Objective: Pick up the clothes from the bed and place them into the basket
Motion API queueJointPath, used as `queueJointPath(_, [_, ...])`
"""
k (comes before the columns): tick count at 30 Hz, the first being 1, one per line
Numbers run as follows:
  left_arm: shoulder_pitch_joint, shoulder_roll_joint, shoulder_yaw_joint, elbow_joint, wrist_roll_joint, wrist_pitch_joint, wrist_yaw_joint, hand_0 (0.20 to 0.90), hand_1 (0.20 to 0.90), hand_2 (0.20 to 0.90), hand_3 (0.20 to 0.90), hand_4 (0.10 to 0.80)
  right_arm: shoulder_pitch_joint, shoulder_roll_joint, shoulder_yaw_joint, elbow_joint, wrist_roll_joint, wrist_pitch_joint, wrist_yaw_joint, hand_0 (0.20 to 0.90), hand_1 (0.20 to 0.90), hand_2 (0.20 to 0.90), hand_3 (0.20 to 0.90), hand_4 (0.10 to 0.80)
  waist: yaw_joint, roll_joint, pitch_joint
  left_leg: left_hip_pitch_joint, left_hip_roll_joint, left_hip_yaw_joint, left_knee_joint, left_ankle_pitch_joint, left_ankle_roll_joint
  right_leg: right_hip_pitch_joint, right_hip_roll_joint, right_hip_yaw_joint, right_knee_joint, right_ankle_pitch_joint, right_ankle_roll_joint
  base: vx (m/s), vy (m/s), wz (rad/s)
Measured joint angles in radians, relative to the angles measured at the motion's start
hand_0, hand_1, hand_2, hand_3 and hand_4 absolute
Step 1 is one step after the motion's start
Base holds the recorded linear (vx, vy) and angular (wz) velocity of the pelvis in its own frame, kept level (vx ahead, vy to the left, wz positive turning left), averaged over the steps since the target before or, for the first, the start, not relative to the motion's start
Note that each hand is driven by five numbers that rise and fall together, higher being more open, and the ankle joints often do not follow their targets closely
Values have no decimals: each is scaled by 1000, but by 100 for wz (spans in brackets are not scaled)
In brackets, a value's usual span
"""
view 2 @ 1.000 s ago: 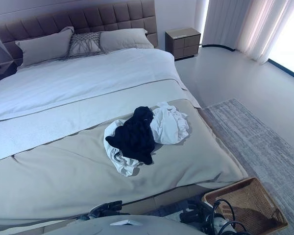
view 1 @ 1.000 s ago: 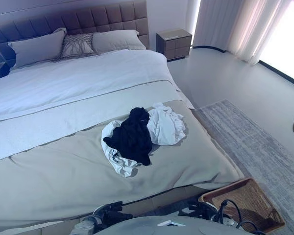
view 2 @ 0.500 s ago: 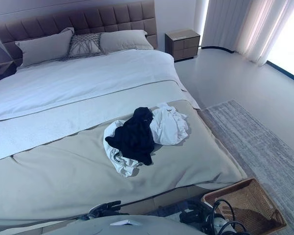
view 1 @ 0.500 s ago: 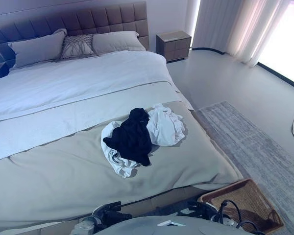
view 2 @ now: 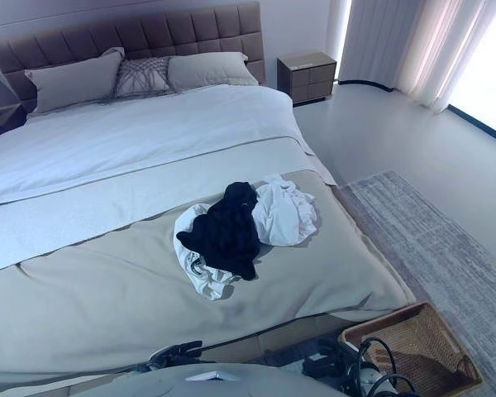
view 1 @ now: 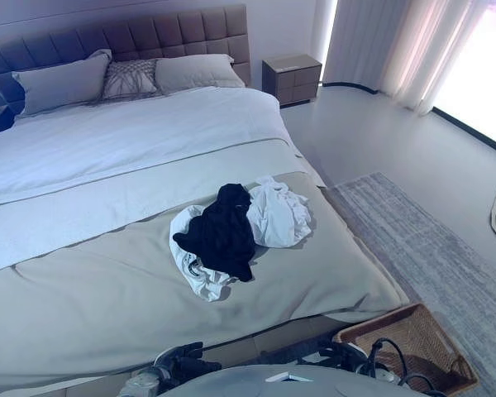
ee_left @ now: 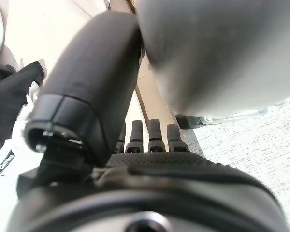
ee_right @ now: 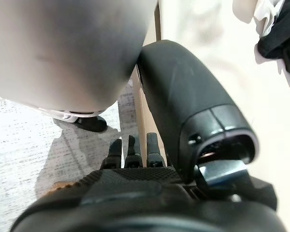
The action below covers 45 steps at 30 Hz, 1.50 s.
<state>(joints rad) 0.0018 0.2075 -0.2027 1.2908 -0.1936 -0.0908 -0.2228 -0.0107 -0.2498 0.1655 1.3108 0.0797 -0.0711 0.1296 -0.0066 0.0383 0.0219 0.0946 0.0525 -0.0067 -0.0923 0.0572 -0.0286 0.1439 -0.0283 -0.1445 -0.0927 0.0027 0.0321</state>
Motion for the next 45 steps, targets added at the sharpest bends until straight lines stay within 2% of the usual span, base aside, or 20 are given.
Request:
queueJointPath(2, [0, 0, 0, 0, 0, 0, 0, 900, 900, 900, 900, 800, 4, 1, -52, 16, 114, 19, -4, 900, 900, 900, 900, 800, 0, 0, 0, 2, 0, 1, -1, 0, 0, 2, -1, 0, 0, -1, -1, 98, 8, 1])
queueJointPath(4, [4, 1, 2, 0, 0, 0, -1, 900, 900, 900, 900, 800, 13, -1, -179, 25, 333, 71, 1, 900, 900, 900, 900, 800, -1, 0, 0, 4, -1, 2, -1, 0, 0, 3, -1, 1, 0, 0, 0, 107, -5, -1])
queueJointPath(6, [11, 3, 4, -1, 0, -3, -1, 900, 900, 900, 900, 800, 24, -13, -251, 18, 492, 94, 6, 900, 900, 900, 900, 800, -5, -2, 1, 5, -1, 4, -1, -1, -1, 5, -1, 5, 0, 0, 1, 77, -7, -5])
queueJointPath(8, [11, 5, 3, -2, 0, -3, -1, 900, 900, 900, 900, 800, 37, -22, -270, -21, 591, 91, 9, 900, 900, 900, 900, 800, -10, -3, 2, 5, 0, 5, -2, -1, -1, 5, 0, 8, 0, 0, 1, 52, 2, -6])
queueJointPath(11, [29, 7, 2, -5, 0, -14, -1, 900, 900, 900, 900, 800, 76, -19, -267, -231, 746, 70, 7, 900, 900, 900, 900, 800, -22, -4, 5, 4, 1, 6, -2, -1, -1, 2, 2, 15, -2, -4, 3, 49, 11, -5])
queueJointPath(13, [34, 6, 2, -7, 0, -26, 0, 900, 900, 900, 900, 800, 76, -14, -265, -331, 767, 34, 0, 900, 900, 900, 900, 800, -23, -4, 6, 1, 1, 6, -2, -1, -1, 0, 2, 15, -4, -5, 3, 42, -1, 0])
queueJointPath(16, [34, 9, -1, -15, -1, -29, 2, 900, 900, 900, 900, 800, 0, -39, -257, -397, 682, -44, -57, 900, 900, 900, 900, 800, -10, -11, 14, -6, -2, 1, -2, -1, -4, -3, 0, 4, -4, -5, 2, 30, -46, 10])
queueJointPath(18, [18, 19, -37, -30, -4, -34, 2, 900, 900, 900, 900, 800, -92, -123, -226, -397, 571, -44, -140, 900, 900, 900, 900, 800, 14, -13, 24, -45, -4, -5, -1, 7, -8, -41, -3, -3, 6, -4, 6, -95, -106, 12])
queueJointPath(19, [1, 26, -52, -37, -5, -38, 2, 900, 900, 900, 900, 800, -149, -164, -209, -392, 513, -42, -186, 900, 900, 900, 900, 800, 24, -11, 44, -67, -4, -15, 4, 23, -1, -73, -3, -7, 30, -3, 7, -234, -135, 7])
queueJointPath(22, [-81, 54, -104, -53, -35, -41, 4, 900, 900, 900, 900, 800, -354, -299, -147, -372, 356, -11, -286, 900, 900, 900, 900, 800, 32, -1, 141, -159, -5, -32, 39, 54, -4, -184, -7, -14, 114, -5, 9, -288, -117, 11])
queueJointPath(23, [-116, 70, -119, -60, -68, -43, 15, 900, 900, 900, 900, 800, -460, -357, -125, -361, 281, 6, -315, 900, 900, 900, 900, 800, 33, -2, 193, -221, -5, -47, 65, 65, -14, -243, -8, -20, 140, -4, 9, -259, -105, 12])
queueJointPath(25, [-158, 81, -121, -62, -102, -44, 26, 900, 900, 900, 900, 800, -577, -413, -95, -332, 173, 12, -347, 900, 900, 900, 900, 800, 36, -1, 244, -292, -5, -53, 91, 77, -17, -315, -10, -27, 180, -4, 9, -214, -143, 12])
queueJointPath(27, [-216, 100, -138, -84, -147, -62, 39, 900, 900, 900, 900, 800, -735, -500, 44, -307, 34, 32, -389, 900, 900, 900, 900, 800, 60, 0, 316, -391, -4, -58, 141, 83, -23, -434, -16, -29, 274, -29, -3, -134, -216, 4])
queueJointPath(29, [-257, 116, -153, -126, -162, -68, 42, 900, 900, 900, 900, 800, -833, -541, 127, -307, -60, 55, -394, 900, 900, 900, 900, 800, 79, 5, 384, -439, -5, -76, 172, 87, -30, -493, -21, -37, 346, -48, -18, 21, -241, 17])
queueJointPath(30, [-269, 123, -156, -163, -168, -70, 40, 900, 900, 900, 900, 800, -873, -555, 175, -306, -105, 73, -389, 900, 900, 900, 900, 800, 96, 2, 419, -453, -6, -87, 181, 90, -34, -522, -28, -49, 400, -74, -30, 48, -251, 34])
queueJointPath(35, [-280, 127, -177, -228, -176, -91, 30, 900, 900, 900, 900, 800, -932, -554, 249, -283, -161, 99, -383, 900, 900, 900, 900, 800, 170, 4, 447, -514, -19, -143, 198, 92, -41, -618, -59, -100, 563, -163, -71, 22, -113, 39])
queueJointPath(38, [-283, 136, -194, -260, -180, -115, 22, 900, 900, 900, 900, 800, -1011, -553, 293, -269, -201, 123, -390, 900, 900, 900, 900, 800, 173, 7, 455, -565, -34, -168, 238, 86, -46, -670, -80, -116, 627, -202, -80, 73, -85, 24])
queueJointPath(45, [-310, 141, -191, -265, -201, -136, 19, 900, 900, 900, 900, 800, -1136, -552, 321, -270, -227, 190, -432, 900, 900, 900, 900, 800, 178, 17, 483, -628, -52, -189, 311, 81, -50, -725, -101, -124, 705, -215, -87, 1, -19, 9])
